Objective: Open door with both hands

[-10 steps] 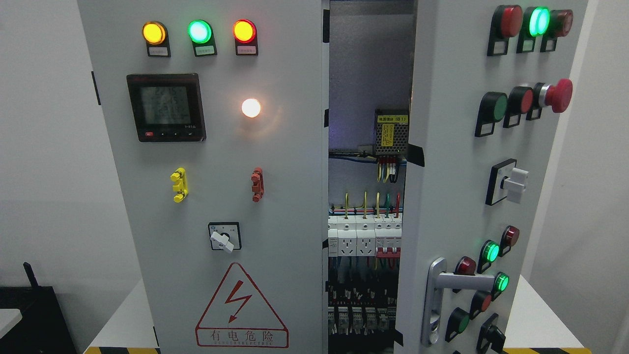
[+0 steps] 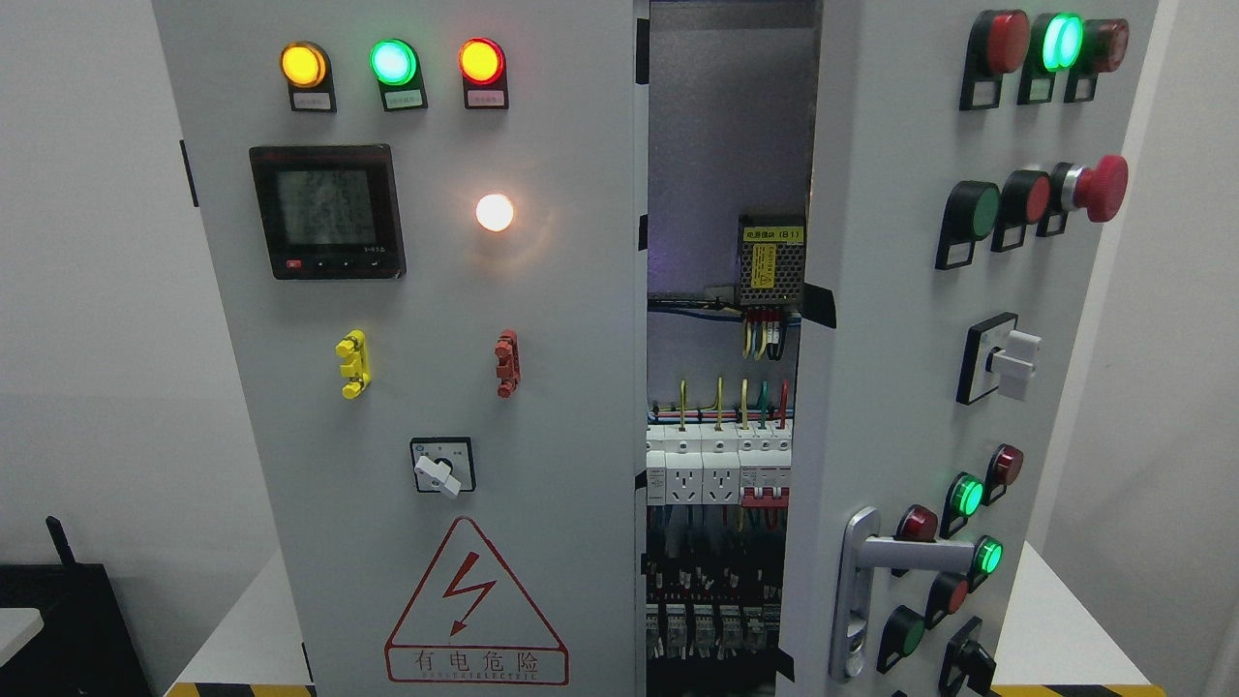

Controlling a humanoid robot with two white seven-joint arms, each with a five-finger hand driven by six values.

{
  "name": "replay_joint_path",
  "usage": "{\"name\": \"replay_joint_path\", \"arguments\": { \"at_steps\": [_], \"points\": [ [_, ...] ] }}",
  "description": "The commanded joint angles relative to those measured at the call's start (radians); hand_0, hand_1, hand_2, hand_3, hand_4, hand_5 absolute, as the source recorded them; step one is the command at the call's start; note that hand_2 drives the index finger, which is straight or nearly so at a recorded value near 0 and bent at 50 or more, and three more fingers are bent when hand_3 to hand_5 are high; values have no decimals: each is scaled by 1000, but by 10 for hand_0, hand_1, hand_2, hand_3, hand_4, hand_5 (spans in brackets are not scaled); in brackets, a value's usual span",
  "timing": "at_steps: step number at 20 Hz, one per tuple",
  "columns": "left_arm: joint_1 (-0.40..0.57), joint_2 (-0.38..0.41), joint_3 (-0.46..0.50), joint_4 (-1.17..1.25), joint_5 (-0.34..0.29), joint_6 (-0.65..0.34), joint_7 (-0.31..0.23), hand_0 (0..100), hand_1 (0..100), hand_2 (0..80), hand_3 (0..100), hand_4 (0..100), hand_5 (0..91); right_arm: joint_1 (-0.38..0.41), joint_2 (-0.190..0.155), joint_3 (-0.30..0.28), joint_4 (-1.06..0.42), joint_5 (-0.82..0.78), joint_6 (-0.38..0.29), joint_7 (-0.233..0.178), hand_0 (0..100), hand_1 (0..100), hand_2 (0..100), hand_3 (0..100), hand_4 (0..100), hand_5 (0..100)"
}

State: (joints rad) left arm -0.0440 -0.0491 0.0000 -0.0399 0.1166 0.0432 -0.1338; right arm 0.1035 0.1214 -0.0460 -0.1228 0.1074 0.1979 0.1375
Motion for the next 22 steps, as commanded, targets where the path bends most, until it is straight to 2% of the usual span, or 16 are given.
{"name": "replay_joint_path", "arguments": {
  "at_steps": [1, 22],
  "points": [
    [0, 0, -31, 0, 0, 0, 0, 0, 0, 0, 0, 0, 0, 1, 0, 0, 0, 0, 0, -1, 378, 0, 0, 0, 0, 0],
    [4, 3, -41, -14, 0, 0, 0, 0, 0, 0, 0, 0, 0, 1, 0, 0, 0, 0, 0, -1, 378, 0, 0, 0, 0, 0]
  ]
}}
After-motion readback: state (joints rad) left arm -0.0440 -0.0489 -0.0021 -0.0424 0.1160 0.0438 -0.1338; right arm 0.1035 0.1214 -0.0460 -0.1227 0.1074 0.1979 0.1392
